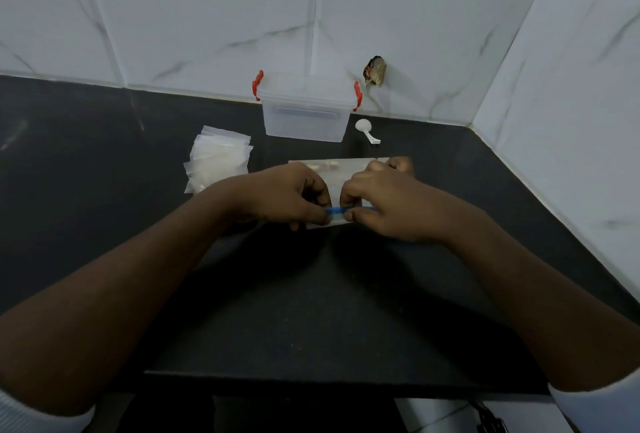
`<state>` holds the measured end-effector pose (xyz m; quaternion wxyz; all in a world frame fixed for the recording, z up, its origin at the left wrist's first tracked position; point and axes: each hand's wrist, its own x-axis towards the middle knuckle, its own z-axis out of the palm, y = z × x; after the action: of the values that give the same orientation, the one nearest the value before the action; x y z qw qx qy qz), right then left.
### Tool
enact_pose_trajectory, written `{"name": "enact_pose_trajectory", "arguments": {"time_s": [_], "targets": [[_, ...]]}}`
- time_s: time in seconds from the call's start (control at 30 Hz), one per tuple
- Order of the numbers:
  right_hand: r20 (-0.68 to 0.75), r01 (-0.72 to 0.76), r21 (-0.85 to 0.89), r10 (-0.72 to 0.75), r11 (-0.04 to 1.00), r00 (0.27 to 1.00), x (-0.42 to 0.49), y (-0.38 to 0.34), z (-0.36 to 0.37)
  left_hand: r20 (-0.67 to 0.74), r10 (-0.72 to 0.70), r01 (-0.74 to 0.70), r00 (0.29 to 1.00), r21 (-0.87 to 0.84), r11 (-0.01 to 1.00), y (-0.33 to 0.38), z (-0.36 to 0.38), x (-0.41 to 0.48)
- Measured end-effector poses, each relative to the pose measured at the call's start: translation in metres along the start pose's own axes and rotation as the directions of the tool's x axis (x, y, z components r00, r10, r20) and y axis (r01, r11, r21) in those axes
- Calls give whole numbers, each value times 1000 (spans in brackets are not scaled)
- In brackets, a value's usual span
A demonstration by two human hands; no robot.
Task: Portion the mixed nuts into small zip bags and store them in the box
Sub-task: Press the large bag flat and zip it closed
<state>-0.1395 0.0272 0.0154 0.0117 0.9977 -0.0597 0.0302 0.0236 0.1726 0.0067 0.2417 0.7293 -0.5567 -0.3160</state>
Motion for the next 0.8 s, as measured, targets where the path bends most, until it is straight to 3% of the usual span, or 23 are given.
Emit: {"name": "enact_pose_trajectory", "arguments": {"time_s": [0.4, 0.8], "targets": [[50, 15, -114, -10, 993, 999, -1, 16, 12, -77, -23, 26, 997, 30, 999, -1, 9, 5], [-44, -73, -73, 70, 995, 997, -25, 61, 16, -47, 36, -19, 998, 318, 948, 3, 1, -1]]}}
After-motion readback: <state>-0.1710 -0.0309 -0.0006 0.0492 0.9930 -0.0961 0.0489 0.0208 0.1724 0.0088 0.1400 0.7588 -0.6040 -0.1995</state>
